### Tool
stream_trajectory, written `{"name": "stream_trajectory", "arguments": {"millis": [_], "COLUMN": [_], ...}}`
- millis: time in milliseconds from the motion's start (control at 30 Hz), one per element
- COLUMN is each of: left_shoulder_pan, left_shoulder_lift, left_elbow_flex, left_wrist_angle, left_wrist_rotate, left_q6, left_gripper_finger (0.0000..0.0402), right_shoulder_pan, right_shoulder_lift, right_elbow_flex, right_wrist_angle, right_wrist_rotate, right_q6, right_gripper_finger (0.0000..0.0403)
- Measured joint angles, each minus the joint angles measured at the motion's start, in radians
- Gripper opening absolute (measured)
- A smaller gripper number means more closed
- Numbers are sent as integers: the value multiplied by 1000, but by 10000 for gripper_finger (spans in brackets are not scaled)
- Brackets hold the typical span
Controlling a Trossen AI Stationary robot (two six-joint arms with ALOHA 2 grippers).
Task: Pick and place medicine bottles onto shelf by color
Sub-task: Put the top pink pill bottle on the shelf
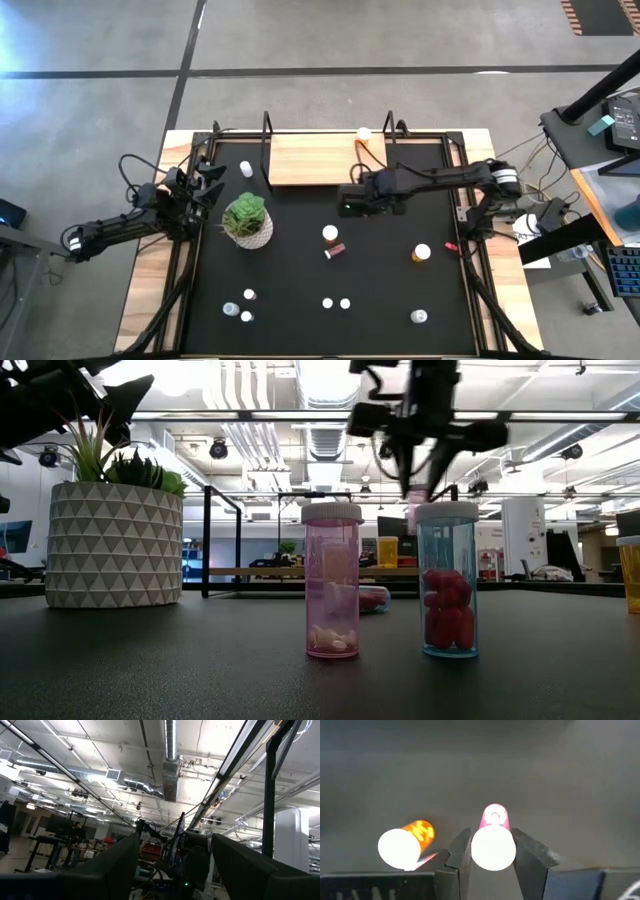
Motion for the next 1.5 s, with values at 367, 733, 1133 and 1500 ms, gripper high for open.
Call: {"name": "stream_trajectory", "arguments": {"millis": [367, 733, 1133, 1500], "left_shoulder_pan": [0, 0, 0, 0], "left_shoulder_lift": [0, 0, 0, 0], "left_elbow_flex": [0, 0, 0, 0], "left_wrist_angle": [0, 0, 0, 0], "left_wrist_rotate": [0, 0, 0, 0], "left_q6": [0, 0, 0, 0], "left_gripper_finger": [233, 233, 233, 233], "right_shoulder_pan": [-131, -321, -470, -522], "right_shoulder_lift": [128, 288, 414, 499], "right_elbow_flex": [265, 524, 608, 667], "right_wrist_angle": [-123, -210, -210, -184], "right_wrist_rotate": [-23, -27, -176, -212], "right_q6": [-266, -675, -1028, -1185], "right_gripper_finger": [109, 109, 109, 109]}}
